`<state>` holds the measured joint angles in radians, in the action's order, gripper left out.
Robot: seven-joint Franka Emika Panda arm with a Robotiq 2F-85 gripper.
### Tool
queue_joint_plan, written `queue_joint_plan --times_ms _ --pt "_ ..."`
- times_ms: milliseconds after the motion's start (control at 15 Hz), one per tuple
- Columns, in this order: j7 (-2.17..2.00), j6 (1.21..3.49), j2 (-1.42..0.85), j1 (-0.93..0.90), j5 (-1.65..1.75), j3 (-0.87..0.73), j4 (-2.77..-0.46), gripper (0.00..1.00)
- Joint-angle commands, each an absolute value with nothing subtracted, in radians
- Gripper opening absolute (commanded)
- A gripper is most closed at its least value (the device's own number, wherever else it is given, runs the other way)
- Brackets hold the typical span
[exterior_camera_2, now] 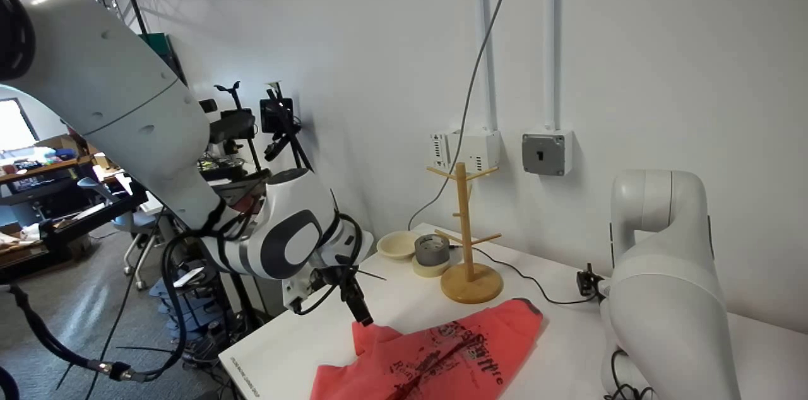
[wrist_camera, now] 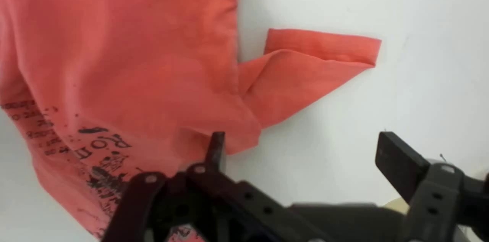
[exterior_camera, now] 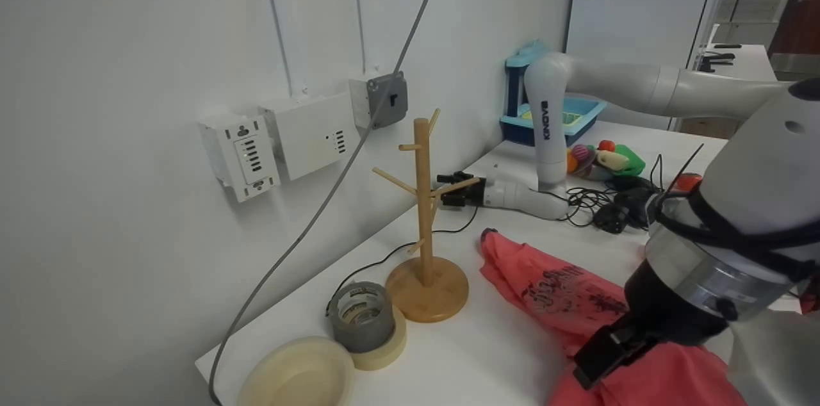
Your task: Pick up the orange sweater and put it back down
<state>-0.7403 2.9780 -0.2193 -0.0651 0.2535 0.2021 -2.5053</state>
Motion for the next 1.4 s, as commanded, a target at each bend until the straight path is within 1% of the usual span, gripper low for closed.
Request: queue_joint_plan --times_ms 0,67,133,200,333,800,1000,1333 --pt "-0.704 3.036 -0.312 -0.007 0.136 0.275 -2.444 0.88" --pt "-0.718 3.040 -0.330 -0.003 0.122 0.277 -2.430 0.90" --pt "-0.724 3.045 -0.351 0.002 0.108 0.281 -2.413 0.97" --pt "-0.656 3.045 -0.365 -0.068 0.001 0.221 -2.398 0.95" --pt "-0.639 3.034 -0.406 -0.078 -0.080 0.211 -2.356 1.00" --pt "-0.609 2.997 -0.549 -0.159 -0.229 0.174 -2.219 1.00" --pt "-0.610 2.982 -0.585 -0.180 -0.258 0.166 -2.194 1.00" --pt "-0.647 2.955 -0.579 -0.271 -0.247 0.078 -2.206 1.00"
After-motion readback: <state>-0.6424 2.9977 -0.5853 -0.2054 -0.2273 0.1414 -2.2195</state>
